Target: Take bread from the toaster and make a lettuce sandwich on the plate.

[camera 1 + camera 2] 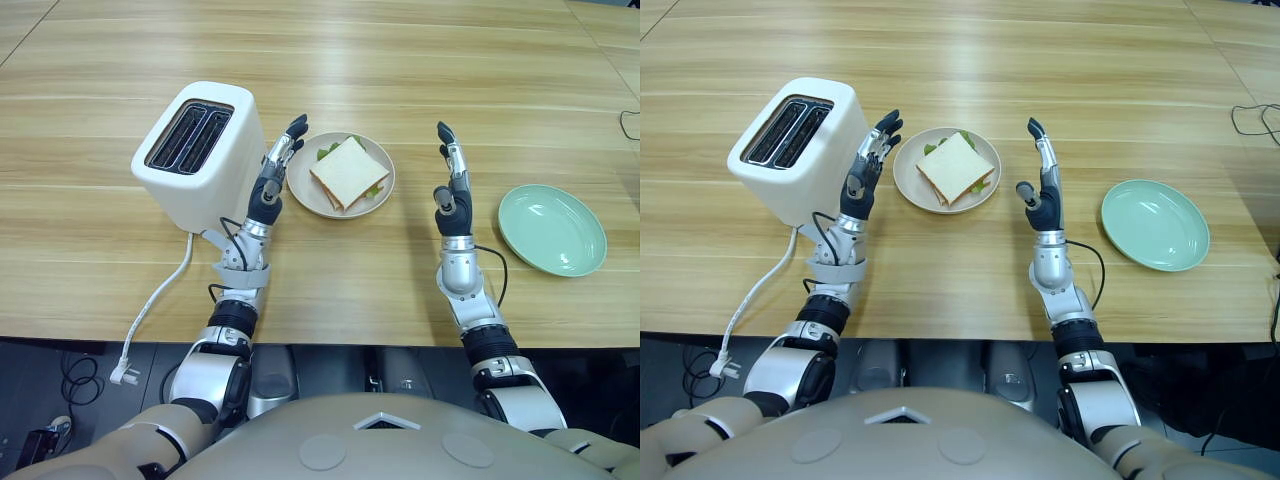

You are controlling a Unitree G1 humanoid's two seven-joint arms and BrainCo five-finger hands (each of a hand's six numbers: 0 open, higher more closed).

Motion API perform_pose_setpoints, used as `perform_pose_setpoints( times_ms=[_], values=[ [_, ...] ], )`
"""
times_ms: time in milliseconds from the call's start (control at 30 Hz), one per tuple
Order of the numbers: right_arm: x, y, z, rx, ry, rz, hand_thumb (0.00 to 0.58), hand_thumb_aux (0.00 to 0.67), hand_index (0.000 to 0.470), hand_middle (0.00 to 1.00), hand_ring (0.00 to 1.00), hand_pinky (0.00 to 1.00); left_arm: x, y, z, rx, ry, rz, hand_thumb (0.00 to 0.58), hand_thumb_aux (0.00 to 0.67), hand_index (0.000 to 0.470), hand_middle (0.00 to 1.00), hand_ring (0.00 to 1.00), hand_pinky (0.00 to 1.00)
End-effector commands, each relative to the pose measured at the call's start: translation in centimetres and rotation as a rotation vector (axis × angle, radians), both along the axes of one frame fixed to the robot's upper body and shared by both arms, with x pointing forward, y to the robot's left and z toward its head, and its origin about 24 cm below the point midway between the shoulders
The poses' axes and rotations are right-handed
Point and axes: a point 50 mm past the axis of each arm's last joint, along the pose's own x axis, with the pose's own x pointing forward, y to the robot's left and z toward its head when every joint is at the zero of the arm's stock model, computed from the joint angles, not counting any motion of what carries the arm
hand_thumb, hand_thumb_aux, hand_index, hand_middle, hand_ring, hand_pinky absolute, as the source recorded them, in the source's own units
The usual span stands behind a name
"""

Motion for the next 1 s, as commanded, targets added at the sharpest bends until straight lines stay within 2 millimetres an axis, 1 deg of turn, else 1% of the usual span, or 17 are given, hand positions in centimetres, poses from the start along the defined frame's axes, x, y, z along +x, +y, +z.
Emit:
perform_pose_setpoints(
  times_ms=[33,1000],
  values=[
    [0.1,-0.12,-0.41,-0.012,0.019,-0.008,0.0,0.0,0.0,0.0,0.0,0.0,0.05,-0.27,-0.19,0.009,0.012,-0.005,0.0,0.0,0.0,0.0,0.0,0.0],
    [0.48,0.37,-1.34,-0.048,0.067,0.016,0.0,0.0,0.0,0.0,0.0,0.0,0.02,-0.61,-0.56,0.005,0.031,-0.005,0.0,0.0,0.0,0.0,0.0,0.0]
  ],
)
